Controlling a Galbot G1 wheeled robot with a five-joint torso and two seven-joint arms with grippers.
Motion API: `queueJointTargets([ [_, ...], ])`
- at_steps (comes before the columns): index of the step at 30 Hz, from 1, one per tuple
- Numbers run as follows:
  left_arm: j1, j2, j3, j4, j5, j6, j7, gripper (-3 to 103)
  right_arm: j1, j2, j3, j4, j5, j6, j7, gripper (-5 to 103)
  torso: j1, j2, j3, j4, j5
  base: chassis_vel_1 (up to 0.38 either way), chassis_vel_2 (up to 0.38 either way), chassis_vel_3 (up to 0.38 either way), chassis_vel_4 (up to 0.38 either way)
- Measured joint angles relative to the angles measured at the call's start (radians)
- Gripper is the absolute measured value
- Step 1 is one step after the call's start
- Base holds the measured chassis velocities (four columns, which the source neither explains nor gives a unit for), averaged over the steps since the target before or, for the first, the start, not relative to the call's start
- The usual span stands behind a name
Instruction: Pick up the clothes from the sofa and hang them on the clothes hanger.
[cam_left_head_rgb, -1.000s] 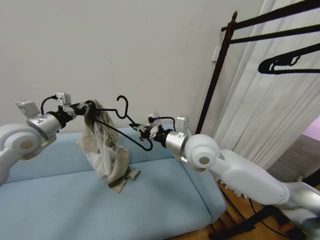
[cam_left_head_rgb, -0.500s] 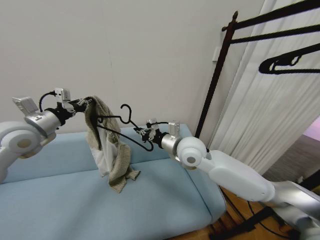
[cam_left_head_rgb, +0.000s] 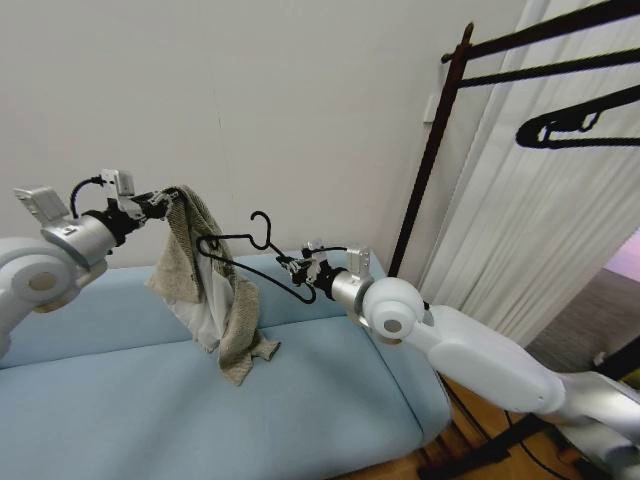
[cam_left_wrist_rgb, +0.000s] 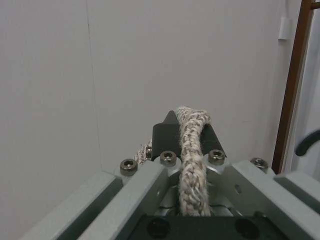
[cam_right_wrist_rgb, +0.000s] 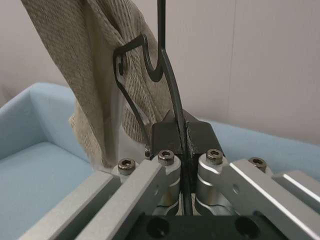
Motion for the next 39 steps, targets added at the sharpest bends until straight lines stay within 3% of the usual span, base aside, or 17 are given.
queueJointTargets([
  [10, 0.028, -0.012, -0.019, -0.031, 0.001, 0.001, -0.011, 2, 0.07, 0.151, -0.037, -0.064, 0.045, 0.025, 0.059, 2, 0.0, 0.0, 0.0, 0.0001, -0.0003, 0.0, 0.0, 0.0, 0.0],
  [20, 0.02, -0.028, -0.02, -0.026, 0.005, 0.0, -0.013, 2, 0.027, 0.224, -0.033, -0.105, 0.028, 0.059, 0.085, 2, 0.0, 0.0, 0.0, -0.0001, -0.0002, 0.0, 0.0, 0.0, 0.0],
  [29, -0.015, -0.04, -0.025, -0.004, 0.016, -0.016, -0.06, 2, -0.093, 0.212, 0.074, -0.13, 0.009, 0.067, 0.126, 2, 0.0, 0.0, 0.0, -0.0001, 0.0, 0.0, 0.0, 0.0, 0.0],
  [39, -0.047, -0.03, -0.019, 0.022, 0.011, -0.021, -0.048, 2, -0.181, 0.159, 0.124, -0.112, -0.032, 0.067, 0.112, 2, 0.0, 0.0, 0.0, -0.0002, 0.0002, 0.0, 0.0, 0.0, 0.0],
])
